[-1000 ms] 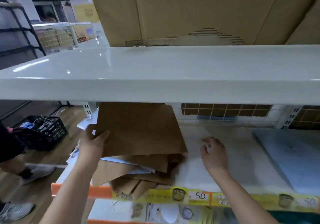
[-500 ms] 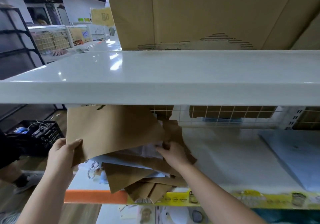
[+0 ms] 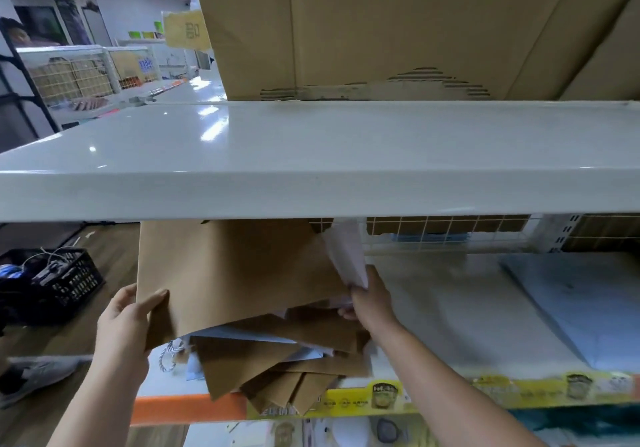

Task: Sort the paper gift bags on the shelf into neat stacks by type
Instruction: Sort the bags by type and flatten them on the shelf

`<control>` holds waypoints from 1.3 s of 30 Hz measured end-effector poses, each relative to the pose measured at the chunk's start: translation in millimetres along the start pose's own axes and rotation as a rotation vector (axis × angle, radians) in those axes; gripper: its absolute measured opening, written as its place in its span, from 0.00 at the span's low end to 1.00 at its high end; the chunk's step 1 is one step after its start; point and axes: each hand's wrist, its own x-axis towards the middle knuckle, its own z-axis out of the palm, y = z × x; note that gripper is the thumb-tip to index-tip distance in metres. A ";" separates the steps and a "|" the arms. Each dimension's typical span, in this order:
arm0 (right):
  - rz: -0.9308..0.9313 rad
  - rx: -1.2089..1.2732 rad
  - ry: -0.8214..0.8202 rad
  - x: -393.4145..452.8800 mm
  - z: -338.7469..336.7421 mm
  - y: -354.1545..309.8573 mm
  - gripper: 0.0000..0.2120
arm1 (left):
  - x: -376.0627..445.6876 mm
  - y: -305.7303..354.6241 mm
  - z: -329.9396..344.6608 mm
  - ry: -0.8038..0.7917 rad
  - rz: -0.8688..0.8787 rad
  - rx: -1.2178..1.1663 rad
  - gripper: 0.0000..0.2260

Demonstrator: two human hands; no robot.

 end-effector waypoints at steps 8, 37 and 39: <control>0.029 -0.067 0.176 -5.9 -86.2 37.5 0.23 | -16.8 -24.5 38.3 -0.102 0.012 0.042 0.08; -0.014 0.255 0.440 -109.2 -531.8 120.2 0.18 | -297.1 -156.7 314.7 -0.271 -0.142 -0.113 0.17; 0.002 0.275 0.468 -109.9 -552.6 127.6 0.18 | -310.2 -159.4 332.3 -0.294 -0.159 -0.108 0.14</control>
